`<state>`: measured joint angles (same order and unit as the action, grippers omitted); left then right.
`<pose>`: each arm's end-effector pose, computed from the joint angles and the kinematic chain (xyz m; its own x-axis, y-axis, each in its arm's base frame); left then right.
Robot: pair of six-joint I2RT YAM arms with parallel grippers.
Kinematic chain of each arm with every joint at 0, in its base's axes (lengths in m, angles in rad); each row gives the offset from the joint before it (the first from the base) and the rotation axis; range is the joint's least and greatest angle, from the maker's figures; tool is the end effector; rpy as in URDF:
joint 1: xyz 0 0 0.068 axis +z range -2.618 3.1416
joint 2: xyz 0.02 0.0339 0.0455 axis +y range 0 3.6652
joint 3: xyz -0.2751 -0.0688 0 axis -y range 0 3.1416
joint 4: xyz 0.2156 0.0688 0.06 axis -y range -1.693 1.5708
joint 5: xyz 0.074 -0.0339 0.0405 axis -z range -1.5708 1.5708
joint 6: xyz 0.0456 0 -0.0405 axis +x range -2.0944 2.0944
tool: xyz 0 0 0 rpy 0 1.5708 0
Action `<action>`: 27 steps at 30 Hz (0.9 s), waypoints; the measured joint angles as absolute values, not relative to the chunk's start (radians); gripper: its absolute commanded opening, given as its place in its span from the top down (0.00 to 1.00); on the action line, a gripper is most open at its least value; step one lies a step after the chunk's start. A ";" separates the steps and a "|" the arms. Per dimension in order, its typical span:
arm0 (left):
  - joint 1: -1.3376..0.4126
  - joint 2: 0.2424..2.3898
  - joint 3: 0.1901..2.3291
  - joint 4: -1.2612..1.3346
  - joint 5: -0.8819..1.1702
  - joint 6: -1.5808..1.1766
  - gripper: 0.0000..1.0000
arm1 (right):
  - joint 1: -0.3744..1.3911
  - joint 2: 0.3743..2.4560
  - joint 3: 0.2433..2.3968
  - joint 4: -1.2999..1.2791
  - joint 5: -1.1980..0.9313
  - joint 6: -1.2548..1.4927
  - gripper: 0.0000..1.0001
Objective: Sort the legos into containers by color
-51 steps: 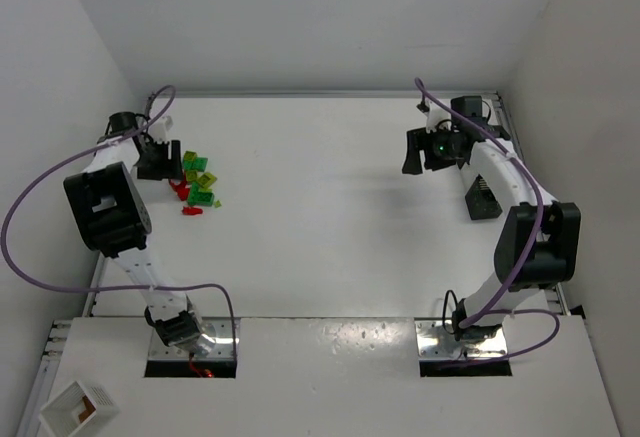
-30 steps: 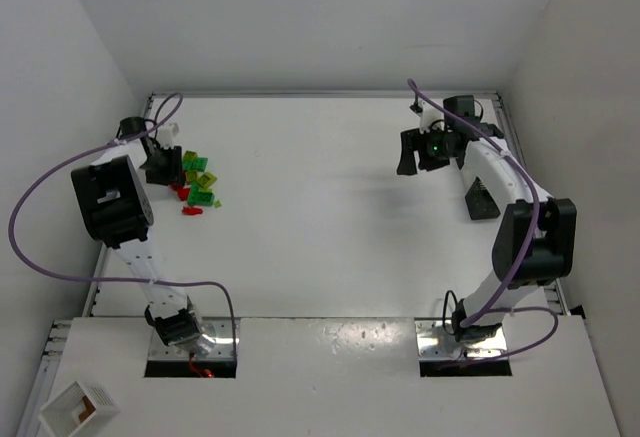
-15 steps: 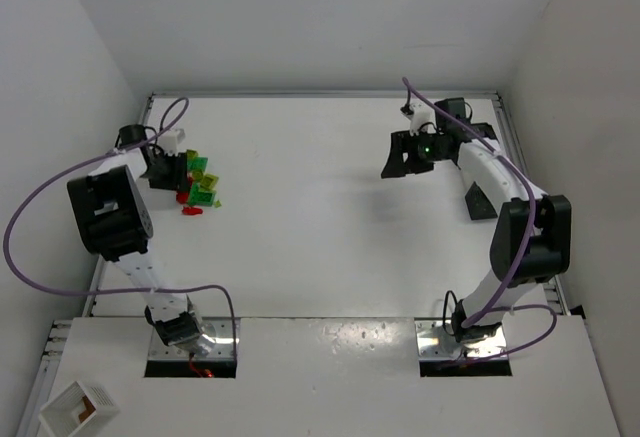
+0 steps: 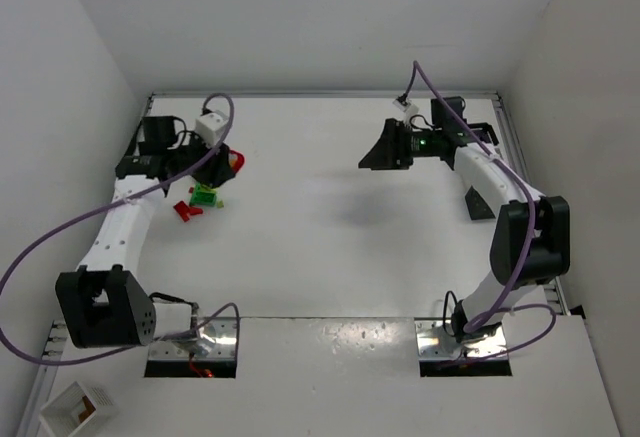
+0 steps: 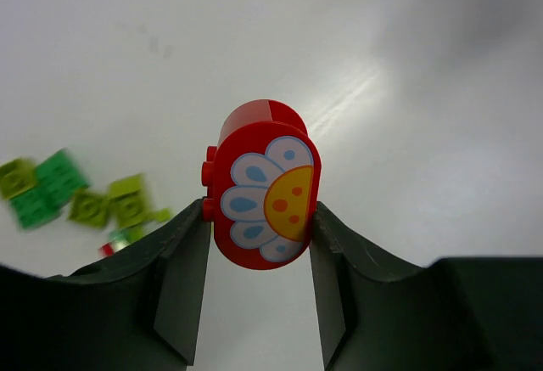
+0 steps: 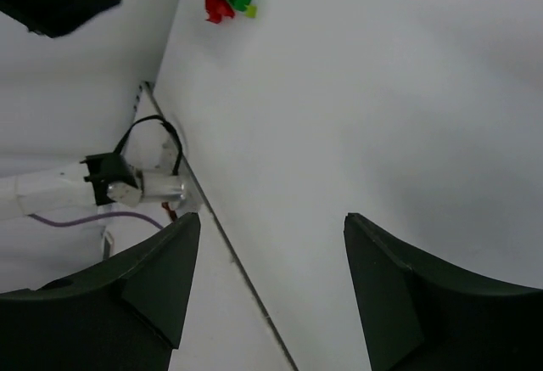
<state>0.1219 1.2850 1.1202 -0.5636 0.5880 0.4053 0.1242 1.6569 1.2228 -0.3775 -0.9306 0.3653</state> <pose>0.2497 0.0051 0.3267 -0.4851 0.2711 -0.8314 0.5451 0.8371 -0.0451 0.3271 0.0777 0.2779 -0.8944 0.1034 -0.4351 -0.3236 0.5219 0.7893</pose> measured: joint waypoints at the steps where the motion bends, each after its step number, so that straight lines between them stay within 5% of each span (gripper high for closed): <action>1: 0.084 1.282 1.115 -0.577 0.597 0.390 0.85 | 0.131 1.657 1.223 -0.356 -0.943 0.392 0.27; 14: -0.357 1.283 1.110 -0.563 0.577 0.212 0.85 | 0.299 1.690 1.229 -0.131 -0.989 0.663 0.12; 27: -0.423 1.295 1.111 -0.525 0.553 0.168 0.85 | 0.427 1.829 1.250 -0.023 -1.069 0.786 0.10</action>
<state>-0.4232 1.2945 1.1107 -0.5251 0.5526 0.1680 0.4267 1.8290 1.2499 -0.0227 -1.0687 0.7856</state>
